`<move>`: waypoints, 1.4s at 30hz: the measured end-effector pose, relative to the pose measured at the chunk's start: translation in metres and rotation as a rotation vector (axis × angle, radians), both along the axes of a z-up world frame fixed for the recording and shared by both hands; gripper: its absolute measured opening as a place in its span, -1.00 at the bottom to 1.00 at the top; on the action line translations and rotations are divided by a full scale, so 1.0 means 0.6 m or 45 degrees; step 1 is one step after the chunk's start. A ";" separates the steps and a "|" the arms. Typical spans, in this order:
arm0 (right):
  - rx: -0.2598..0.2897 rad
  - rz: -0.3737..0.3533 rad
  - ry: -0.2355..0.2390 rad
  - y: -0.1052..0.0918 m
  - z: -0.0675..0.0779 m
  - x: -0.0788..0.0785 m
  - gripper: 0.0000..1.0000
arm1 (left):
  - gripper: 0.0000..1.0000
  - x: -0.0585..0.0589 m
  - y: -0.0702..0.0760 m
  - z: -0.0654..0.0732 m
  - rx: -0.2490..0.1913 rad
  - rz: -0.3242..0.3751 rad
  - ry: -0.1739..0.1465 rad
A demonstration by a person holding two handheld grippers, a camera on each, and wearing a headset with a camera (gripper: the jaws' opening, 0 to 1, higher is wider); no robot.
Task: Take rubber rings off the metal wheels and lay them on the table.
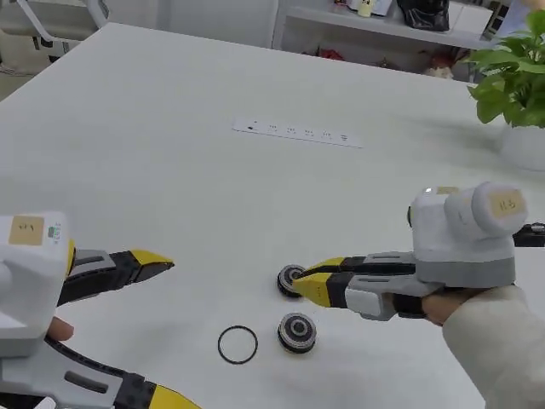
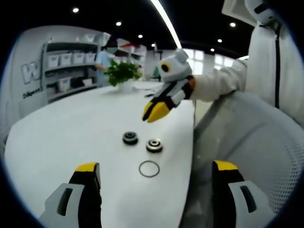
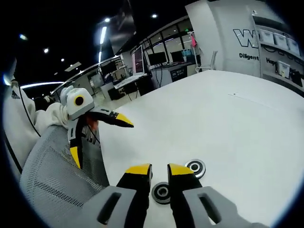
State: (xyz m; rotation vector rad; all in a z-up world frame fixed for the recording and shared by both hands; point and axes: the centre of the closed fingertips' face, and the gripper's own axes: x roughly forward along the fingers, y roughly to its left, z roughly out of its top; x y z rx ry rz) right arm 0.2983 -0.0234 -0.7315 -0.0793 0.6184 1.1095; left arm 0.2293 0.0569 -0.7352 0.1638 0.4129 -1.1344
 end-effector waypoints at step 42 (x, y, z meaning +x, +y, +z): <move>-0.197 0.236 0.049 -0.051 -0.100 -0.032 -0.47 | 0.46 0.109 -0.153 0.127 0.007 -0.224 -0.312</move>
